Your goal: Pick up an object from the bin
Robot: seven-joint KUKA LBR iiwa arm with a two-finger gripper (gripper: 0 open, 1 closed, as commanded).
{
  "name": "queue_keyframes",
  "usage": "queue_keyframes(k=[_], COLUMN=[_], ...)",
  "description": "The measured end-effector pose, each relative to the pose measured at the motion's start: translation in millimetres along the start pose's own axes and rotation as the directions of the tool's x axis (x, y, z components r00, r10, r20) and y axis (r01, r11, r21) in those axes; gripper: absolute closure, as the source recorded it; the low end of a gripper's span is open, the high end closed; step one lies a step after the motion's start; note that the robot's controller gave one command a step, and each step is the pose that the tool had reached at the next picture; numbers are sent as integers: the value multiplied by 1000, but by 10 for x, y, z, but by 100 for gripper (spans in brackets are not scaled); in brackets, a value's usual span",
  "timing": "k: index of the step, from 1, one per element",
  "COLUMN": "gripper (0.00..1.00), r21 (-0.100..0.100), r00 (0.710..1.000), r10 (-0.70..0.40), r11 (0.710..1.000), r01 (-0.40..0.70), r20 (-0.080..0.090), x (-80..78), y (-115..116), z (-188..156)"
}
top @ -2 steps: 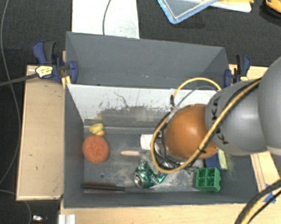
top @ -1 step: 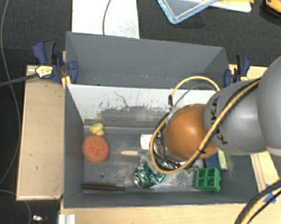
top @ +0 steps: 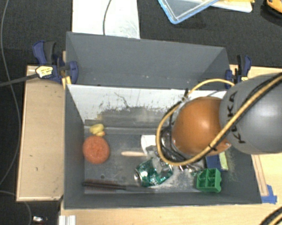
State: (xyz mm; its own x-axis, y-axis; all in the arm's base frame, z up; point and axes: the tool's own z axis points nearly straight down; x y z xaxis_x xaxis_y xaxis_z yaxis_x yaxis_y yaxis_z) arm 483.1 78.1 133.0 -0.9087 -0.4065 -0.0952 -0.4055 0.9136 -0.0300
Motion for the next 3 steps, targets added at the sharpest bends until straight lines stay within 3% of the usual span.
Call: queue_keyframes(k=[1,2,3], gripper=[100,100,100], r21=[12,5,7], r00=[986,992,993], r10=[-167,127,118], r11=[986,992,993], r01=[167,-127,-118], r20=[18,13,21], x=[-183,-92,-44], y=[-185,-29,-40], z=[-721,-245,-62])
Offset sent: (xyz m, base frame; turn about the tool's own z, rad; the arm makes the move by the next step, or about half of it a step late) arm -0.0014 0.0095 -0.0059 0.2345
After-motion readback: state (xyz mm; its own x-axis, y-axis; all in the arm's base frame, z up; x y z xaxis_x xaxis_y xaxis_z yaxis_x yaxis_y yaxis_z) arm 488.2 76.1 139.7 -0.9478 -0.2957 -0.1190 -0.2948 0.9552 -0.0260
